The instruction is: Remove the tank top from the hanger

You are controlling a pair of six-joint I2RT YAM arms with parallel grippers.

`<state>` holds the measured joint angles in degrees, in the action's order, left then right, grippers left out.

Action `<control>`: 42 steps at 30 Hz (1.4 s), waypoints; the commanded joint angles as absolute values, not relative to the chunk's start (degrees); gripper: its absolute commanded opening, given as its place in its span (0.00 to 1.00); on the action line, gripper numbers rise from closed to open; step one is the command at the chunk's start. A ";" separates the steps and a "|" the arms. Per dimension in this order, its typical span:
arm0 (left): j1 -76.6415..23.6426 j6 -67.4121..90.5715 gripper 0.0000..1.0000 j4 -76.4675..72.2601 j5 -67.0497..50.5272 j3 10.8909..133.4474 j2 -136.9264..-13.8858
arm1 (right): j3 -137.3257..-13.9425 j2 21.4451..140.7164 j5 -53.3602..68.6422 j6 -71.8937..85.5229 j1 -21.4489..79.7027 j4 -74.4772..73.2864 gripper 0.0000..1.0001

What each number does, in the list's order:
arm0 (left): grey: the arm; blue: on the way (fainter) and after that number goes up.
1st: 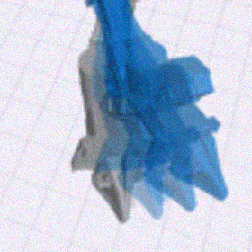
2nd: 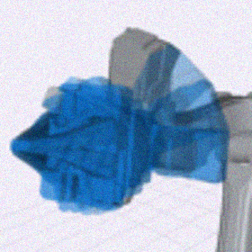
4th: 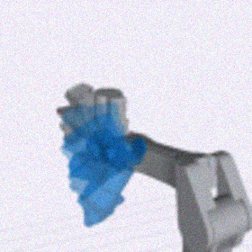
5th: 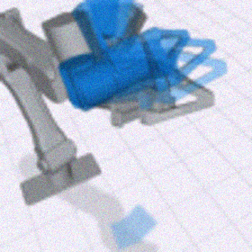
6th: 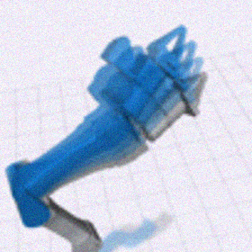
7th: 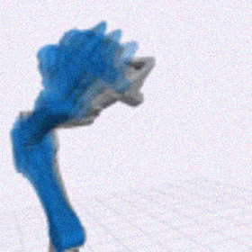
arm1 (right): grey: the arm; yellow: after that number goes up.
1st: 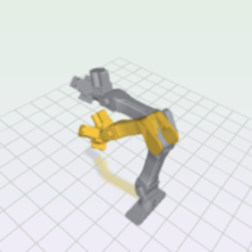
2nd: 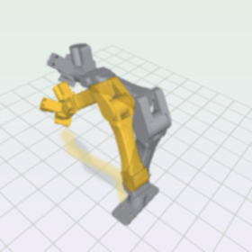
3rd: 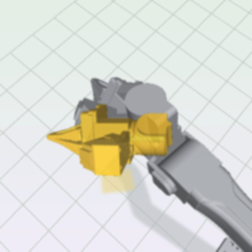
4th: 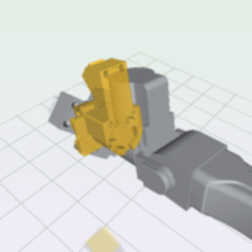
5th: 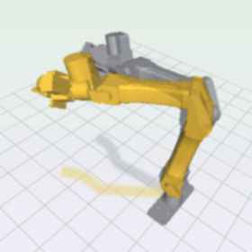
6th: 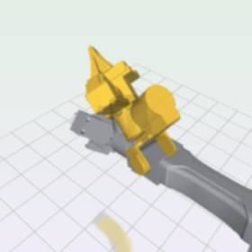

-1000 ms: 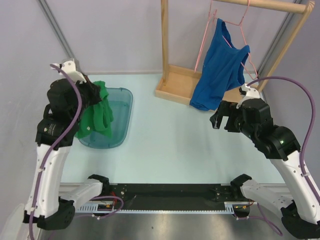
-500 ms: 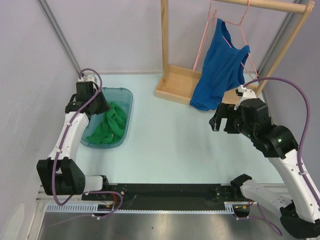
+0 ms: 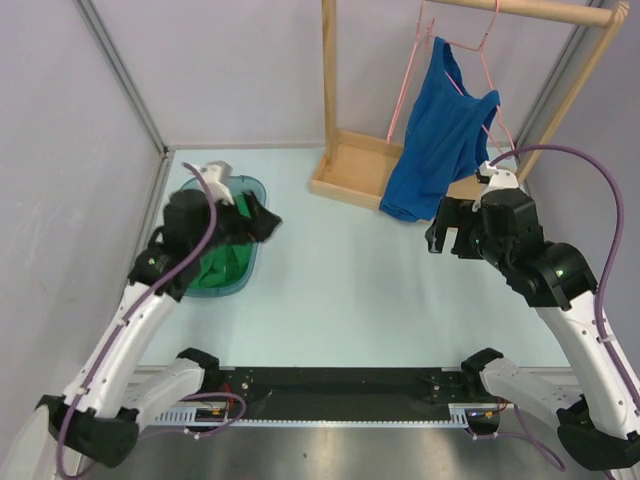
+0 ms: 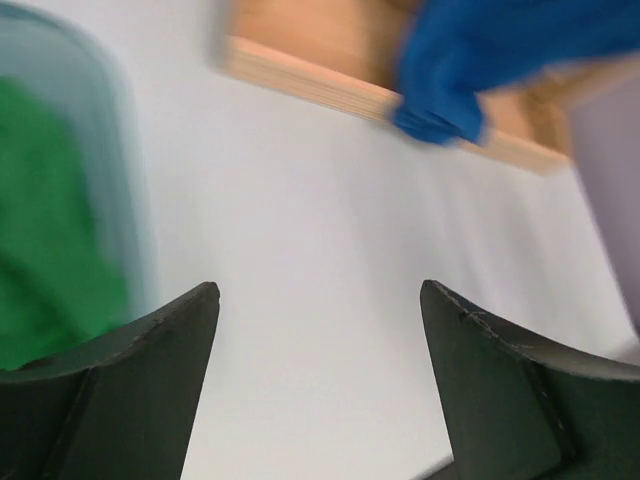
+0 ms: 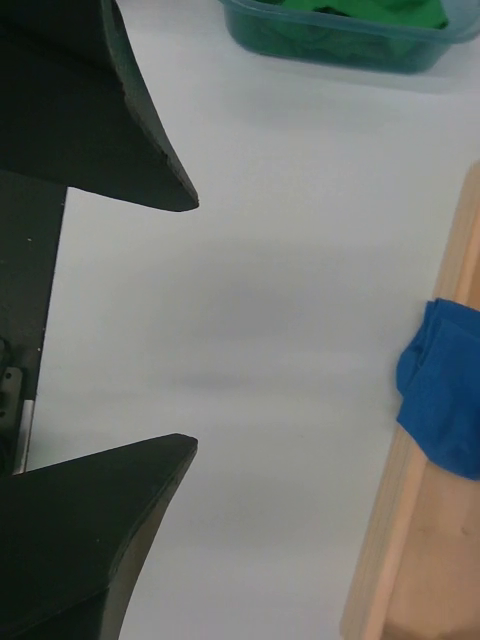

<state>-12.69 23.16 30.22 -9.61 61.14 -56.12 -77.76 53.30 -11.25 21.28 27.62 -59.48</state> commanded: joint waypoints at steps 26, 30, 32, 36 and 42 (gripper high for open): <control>-89.30 39.82 0.84 6.50 4.48 61.70 -81.48 | -102.21 75.57 8.06 10.98 -10.63 -39.75 1.00; -89.30 39.64 0.84 7.38 5.27 61.00 -81.21 | -101.52 76.82 15.63 13.44 -11.69 -34.03 1.00; -89.30 39.64 0.85 7.56 5.10 61.08 -81.30 | -99.94 76.64 18.61 14.76 -11.69 -29.02 1.00; -89.30 38.41 0.85 8.70 5.27 61.96 -80.95 | -98.97 77.95 23.28 15.47 -11.60 -24.27 0.97; -89.30 38.06 0.86 9.49 6.33 61.70 -80.07 | -101.94 81.64 25.49 14.16 -10.99 -21.27 0.97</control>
<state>-89.25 39.44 9.34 4.69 59.81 -82.70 -99.00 79.05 21.74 14.52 -11.46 -26.72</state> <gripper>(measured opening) 0.853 0.973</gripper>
